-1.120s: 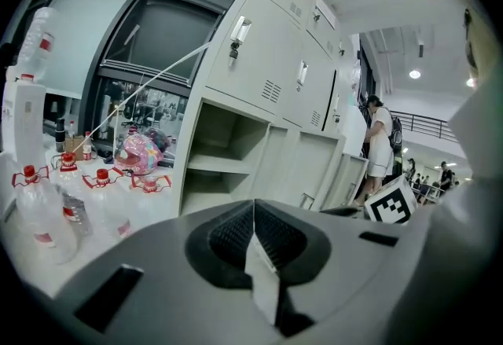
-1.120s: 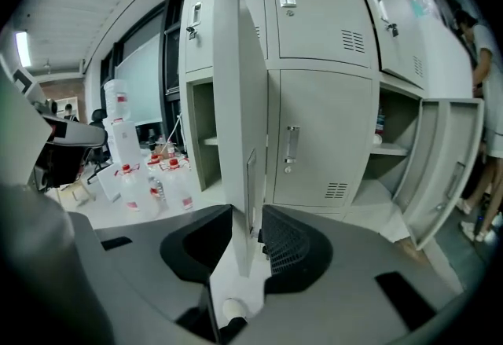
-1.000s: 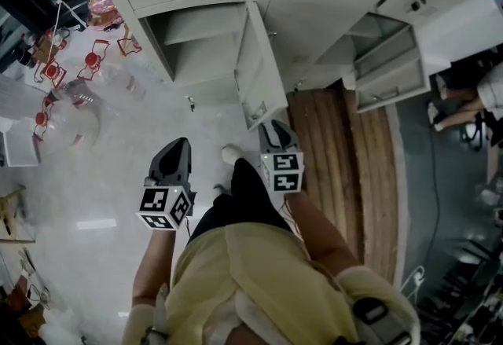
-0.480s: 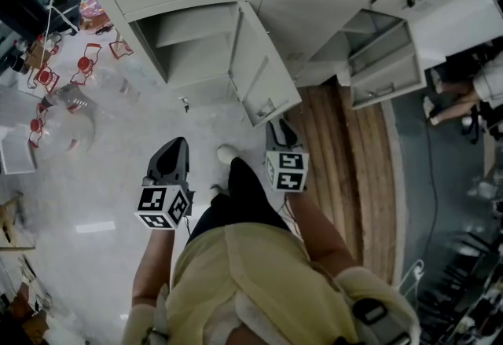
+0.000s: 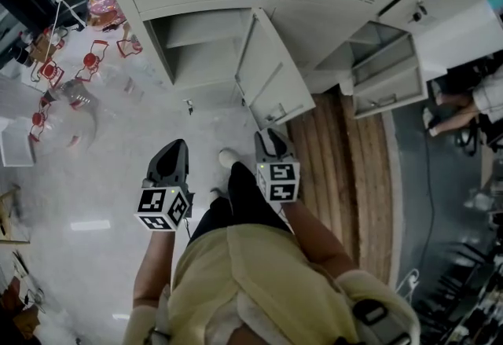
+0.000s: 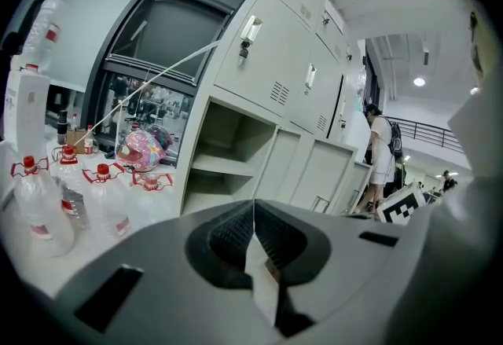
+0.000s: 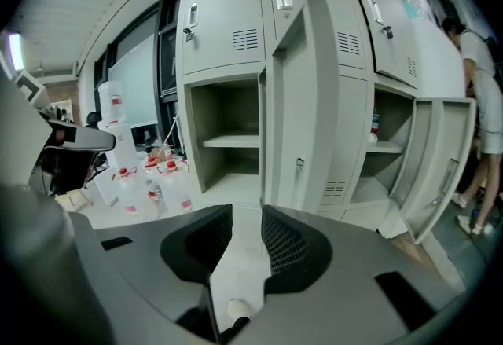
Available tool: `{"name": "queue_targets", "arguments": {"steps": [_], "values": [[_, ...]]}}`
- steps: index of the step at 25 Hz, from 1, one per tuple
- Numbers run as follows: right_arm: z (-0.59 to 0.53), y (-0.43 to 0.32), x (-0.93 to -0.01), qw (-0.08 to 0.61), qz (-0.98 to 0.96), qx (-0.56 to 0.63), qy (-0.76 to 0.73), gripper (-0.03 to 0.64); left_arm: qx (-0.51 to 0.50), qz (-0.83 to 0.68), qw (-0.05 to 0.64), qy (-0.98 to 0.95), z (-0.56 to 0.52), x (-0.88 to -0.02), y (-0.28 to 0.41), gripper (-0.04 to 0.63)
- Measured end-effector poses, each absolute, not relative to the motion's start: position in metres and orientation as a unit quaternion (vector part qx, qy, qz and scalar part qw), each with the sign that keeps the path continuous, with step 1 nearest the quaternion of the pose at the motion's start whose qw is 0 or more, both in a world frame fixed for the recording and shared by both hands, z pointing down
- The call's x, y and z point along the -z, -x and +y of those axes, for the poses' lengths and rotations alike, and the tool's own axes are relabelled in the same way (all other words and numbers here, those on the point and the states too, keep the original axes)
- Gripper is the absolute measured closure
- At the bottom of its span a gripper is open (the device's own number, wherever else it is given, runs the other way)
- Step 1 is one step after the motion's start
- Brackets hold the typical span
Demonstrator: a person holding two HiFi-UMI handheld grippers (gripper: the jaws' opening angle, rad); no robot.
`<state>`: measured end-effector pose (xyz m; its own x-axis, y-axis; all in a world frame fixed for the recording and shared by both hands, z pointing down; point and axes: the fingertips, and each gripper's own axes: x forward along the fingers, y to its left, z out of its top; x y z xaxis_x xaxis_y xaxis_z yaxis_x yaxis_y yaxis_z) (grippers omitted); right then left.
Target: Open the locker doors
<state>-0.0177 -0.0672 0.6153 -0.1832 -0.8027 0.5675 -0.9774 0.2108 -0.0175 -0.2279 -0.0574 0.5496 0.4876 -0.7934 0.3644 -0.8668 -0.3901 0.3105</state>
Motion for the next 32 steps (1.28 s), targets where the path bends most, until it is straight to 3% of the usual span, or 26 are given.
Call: {"name": "queue_targets", "arguments": {"steps": [13,32], "values": [[-0.1,0.084,-0.561,0.187,-0.799,-0.146,-0.552,0.502,-0.044,-0.559,0.225,-0.797,-0.051,-0.522,0.29,0.591],[-0.13,0.165,-0.398,0.081,-0.859,-0.025,-0.505,0.502,-0.008,-0.591,0.132,-0.796,-0.049,-0.402,0.337,0.591]]}}
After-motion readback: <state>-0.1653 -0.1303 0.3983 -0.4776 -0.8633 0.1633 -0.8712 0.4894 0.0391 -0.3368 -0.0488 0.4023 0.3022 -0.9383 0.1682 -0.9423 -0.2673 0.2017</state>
